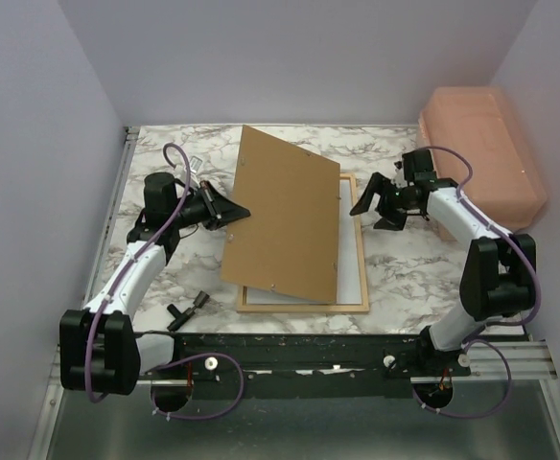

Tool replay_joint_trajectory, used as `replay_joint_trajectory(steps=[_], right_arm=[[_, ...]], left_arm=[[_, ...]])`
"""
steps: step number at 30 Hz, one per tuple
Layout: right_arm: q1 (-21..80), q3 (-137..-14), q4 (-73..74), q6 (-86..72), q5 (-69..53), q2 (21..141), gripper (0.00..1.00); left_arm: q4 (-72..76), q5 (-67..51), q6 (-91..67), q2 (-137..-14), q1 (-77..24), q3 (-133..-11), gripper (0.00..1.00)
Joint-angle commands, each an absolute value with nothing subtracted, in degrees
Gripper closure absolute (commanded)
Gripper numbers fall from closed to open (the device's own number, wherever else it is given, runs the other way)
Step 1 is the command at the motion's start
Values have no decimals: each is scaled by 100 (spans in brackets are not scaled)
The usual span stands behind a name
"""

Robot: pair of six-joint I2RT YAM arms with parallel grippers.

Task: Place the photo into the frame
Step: Move the photo frame to the center of the board, then place the photo frame item in the photo frame.

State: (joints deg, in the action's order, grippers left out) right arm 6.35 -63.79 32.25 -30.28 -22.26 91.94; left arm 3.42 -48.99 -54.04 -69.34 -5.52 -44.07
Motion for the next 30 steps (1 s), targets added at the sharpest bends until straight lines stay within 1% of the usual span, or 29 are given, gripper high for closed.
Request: replay_joint_trajectory(steps=[1,10,14,20,30], right_arm=[[606,-7122,3408,-2866,-1965,9545,11],[608,-8374,3827,-2739,-1468,10325,13],[615,-8617,3935,-2686,-1431,10437,13],[647,-8381,3905,-2744,-1536,10312,14],[1221,-7857,3745,-2952,-1521,10206,14]], left_arm=[[852,-5552,-5362,-6506,-670,-4364,100],[366,-5703,-4924,-6025,-740,-4254,100],[79,-5620,-4757,-5872,-747,-4263,100],[9,-5367,-4747,-5772,-765,-4313,100],[72,-5121,-4925,-5800,-852,-4457,100]])
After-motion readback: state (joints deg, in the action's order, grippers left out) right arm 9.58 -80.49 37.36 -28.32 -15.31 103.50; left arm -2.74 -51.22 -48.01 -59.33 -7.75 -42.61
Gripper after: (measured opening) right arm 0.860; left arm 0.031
